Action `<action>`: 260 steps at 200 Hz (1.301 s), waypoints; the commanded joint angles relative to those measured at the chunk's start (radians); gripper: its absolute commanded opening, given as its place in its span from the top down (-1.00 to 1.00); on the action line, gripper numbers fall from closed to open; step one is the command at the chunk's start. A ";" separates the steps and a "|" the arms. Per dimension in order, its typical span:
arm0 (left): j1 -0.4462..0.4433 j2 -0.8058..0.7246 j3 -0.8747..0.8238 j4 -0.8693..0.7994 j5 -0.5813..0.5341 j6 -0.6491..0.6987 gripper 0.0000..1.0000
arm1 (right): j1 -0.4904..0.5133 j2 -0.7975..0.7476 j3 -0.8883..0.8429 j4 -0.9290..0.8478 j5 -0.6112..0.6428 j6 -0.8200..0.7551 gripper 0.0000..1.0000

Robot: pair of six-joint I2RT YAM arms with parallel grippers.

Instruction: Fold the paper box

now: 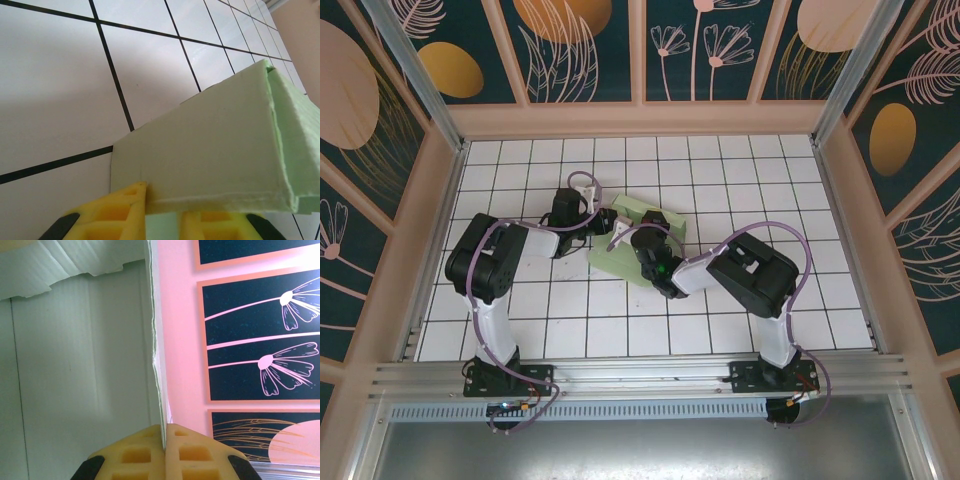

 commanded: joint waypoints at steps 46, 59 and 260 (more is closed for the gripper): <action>-0.011 -0.035 0.034 -0.086 -0.088 0.164 0.68 | 0.023 -0.002 -0.002 -0.075 -0.069 0.053 1.00; -0.010 -0.053 0.031 -0.104 -0.117 0.224 0.64 | 0.020 -0.013 -0.008 -0.076 -0.081 0.055 1.00; -0.012 -0.044 -0.039 0.125 -0.160 0.378 0.77 | 0.007 -0.046 0.023 -0.245 -0.199 0.157 1.00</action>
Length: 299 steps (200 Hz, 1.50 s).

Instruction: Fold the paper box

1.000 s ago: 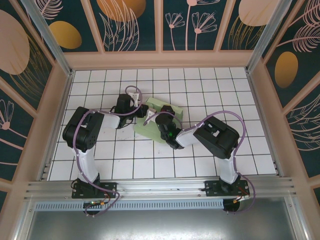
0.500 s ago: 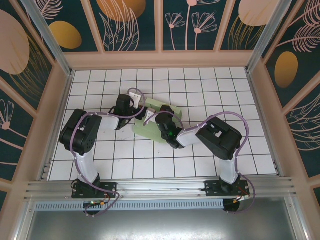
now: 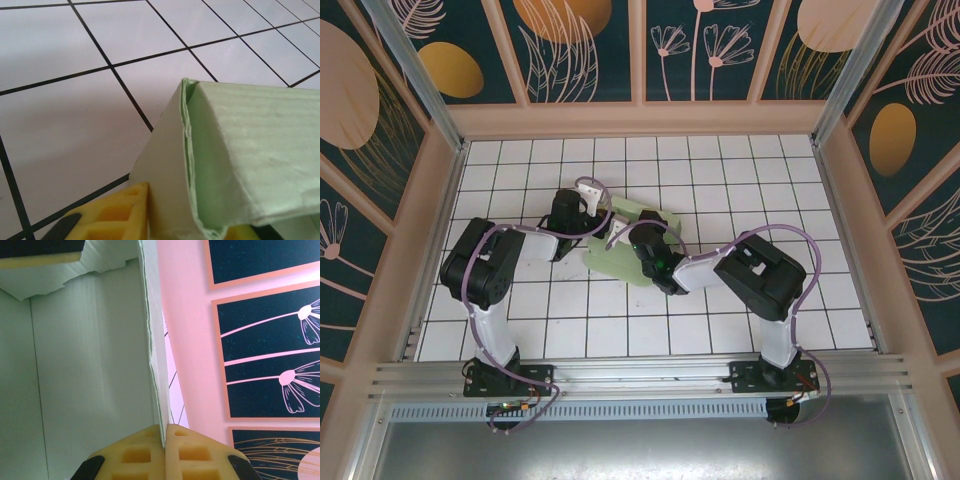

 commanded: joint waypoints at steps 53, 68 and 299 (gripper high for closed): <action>-0.004 0.007 0.000 0.096 -0.033 -0.006 0.84 | 0.011 0.007 0.015 -0.126 -0.082 0.076 0.99; -0.006 0.005 0.000 0.088 -0.043 0.004 0.87 | 0.010 -0.002 0.017 -0.130 -0.086 0.096 0.75; -0.036 -0.039 0.033 -0.005 -0.180 0.047 0.87 | -0.368 -0.549 0.021 -0.542 -0.824 1.289 -0.57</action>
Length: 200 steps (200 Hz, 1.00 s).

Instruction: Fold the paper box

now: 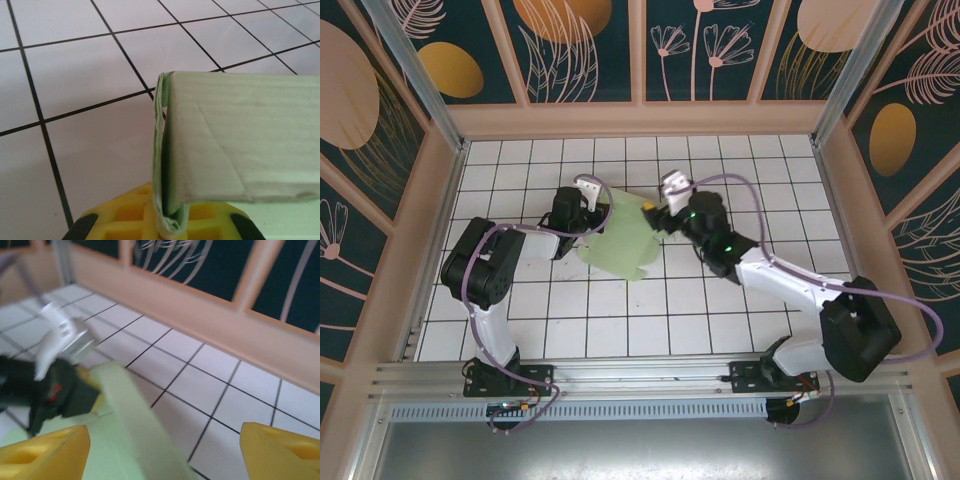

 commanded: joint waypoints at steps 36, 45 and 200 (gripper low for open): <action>-0.090 -0.061 0.046 -0.090 -0.059 0.016 0.87 | -0.256 0.179 0.262 -0.313 -0.390 0.449 -0.56; -0.111 -0.054 0.058 -0.098 -0.069 0.033 0.86 | -0.278 0.245 0.332 -0.396 -0.432 0.459 -0.55; -0.185 0.066 0.053 0.006 -0.017 0.036 0.76 | -0.296 0.596 0.399 -0.252 -0.859 0.560 -0.36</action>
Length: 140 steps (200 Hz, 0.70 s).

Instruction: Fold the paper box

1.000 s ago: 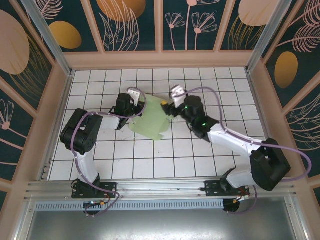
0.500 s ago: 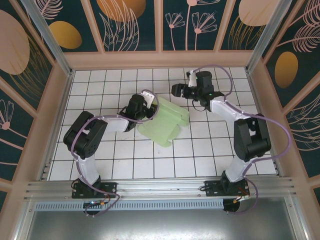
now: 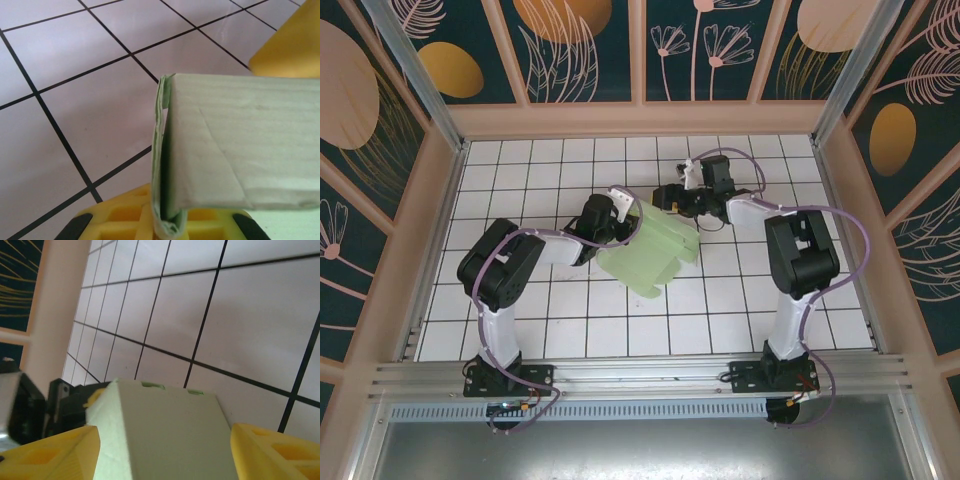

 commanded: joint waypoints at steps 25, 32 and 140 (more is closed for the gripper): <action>-0.006 0.034 -0.006 0.052 0.006 0.002 0.72 | 0.023 0.039 0.030 0.025 -0.021 -0.022 -0.34; -0.005 0.038 -0.006 0.053 0.004 0.002 0.71 | 0.025 0.044 0.033 0.014 -0.013 -0.033 -0.34; -0.006 0.083 0.010 0.087 -0.035 -0.021 0.60 | 0.024 0.072 0.028 0.009 -0.045 -0.018 -0.29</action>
